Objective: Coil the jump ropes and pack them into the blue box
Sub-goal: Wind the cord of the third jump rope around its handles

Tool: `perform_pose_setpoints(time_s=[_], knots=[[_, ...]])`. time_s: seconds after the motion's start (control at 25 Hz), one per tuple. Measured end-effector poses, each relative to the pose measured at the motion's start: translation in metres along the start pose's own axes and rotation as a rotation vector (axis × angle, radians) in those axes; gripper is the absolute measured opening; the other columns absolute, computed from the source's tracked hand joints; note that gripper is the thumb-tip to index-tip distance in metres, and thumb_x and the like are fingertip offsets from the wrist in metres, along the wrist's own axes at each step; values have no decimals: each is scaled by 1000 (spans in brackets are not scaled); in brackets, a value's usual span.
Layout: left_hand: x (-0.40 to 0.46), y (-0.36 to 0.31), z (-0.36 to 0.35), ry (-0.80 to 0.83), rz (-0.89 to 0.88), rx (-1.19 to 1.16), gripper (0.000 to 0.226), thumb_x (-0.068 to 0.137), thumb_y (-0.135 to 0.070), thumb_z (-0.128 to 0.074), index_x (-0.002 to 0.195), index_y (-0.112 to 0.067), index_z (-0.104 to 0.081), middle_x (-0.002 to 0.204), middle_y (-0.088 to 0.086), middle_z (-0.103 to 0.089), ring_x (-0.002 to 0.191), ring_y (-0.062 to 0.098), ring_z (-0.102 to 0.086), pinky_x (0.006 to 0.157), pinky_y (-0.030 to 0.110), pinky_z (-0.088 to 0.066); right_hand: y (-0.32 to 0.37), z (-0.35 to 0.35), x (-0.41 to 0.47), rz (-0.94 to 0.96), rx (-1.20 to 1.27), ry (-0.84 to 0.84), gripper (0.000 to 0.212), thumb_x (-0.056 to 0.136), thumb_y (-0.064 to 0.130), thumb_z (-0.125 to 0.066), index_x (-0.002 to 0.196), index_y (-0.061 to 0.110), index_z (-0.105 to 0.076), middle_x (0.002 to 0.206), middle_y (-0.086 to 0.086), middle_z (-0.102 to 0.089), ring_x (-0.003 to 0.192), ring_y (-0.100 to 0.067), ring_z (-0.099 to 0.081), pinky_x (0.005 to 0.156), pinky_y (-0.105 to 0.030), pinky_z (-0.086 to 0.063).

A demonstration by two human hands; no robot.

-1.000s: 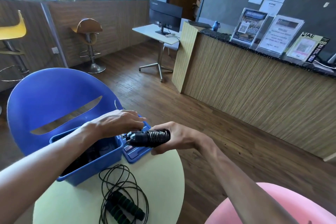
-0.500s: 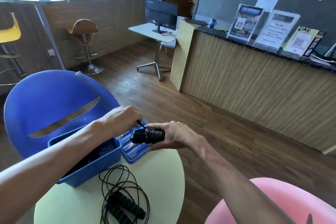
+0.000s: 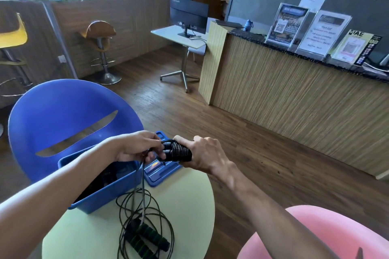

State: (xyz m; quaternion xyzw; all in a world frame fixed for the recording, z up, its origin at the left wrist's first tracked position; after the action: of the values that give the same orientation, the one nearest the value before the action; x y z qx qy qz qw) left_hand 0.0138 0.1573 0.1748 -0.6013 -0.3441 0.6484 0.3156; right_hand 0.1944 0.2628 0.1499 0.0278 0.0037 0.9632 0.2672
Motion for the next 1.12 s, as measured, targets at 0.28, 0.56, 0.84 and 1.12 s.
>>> perform_pose_setpoints(time_s=[0.28, 0.56, 0.84, 1.12], knots=[[3, 15, -18, -32, -79, -660, 28, 102, -25, -44, 108, -3, -60, 60, 5, -59, 40, 9, -54, 39, 19, -50, -7, -9, 0, -89, -39, -126, 61, 88, 61, -56, 143, 48, -35, 93, -6, -57, 84, -33, -65, 61, -35, -40], [2, 19, -26, 53, -148, -635, 11, 96, -9, -52, 99, 1, -57, 76, 14, -67, 50, 15, -59, 54, 25, -57, -5, -14, 6, -122, -37, -177, 60, 86, 63, -58, 141, 49, -38, 85, -2, -51, 78, -33, -65, 58, -34, -39], [10, 19, -26, 2, -219, -362, 15, 98, -12, -51, 85, -10, -44, 62, 2, -50, 43, 6, -29, 35, 14, -24, -10, -9, 12, -172, -28, -134, 62, 88, 63, -57, 144, 52, -34, 87, -3, -50, 85, -33, -66, 63, -34, -40], [14, 12, -25, 28, -54, 36, 26, 104, -15, -39, 111, -3, -61, 64, -2, -46, 44, 4, -31, 39, 14, -24, -10, -19, 13, -231, 35, -110, 62, 84, 66, -60, 140, 48, -41, 97, -8, -67, 88, -35, -69, 69, -36, -48]])
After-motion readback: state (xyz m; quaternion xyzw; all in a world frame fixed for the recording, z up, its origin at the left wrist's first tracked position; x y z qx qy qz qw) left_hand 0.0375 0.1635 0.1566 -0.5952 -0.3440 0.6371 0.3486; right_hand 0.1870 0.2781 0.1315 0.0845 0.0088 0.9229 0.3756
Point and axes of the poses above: each hand's wrist, its own x-axis towards the middle knuckle, its own z-axis out of the back of the hand, y = z × x, the point moved 1 cm from there along x, towards the middle knuckle
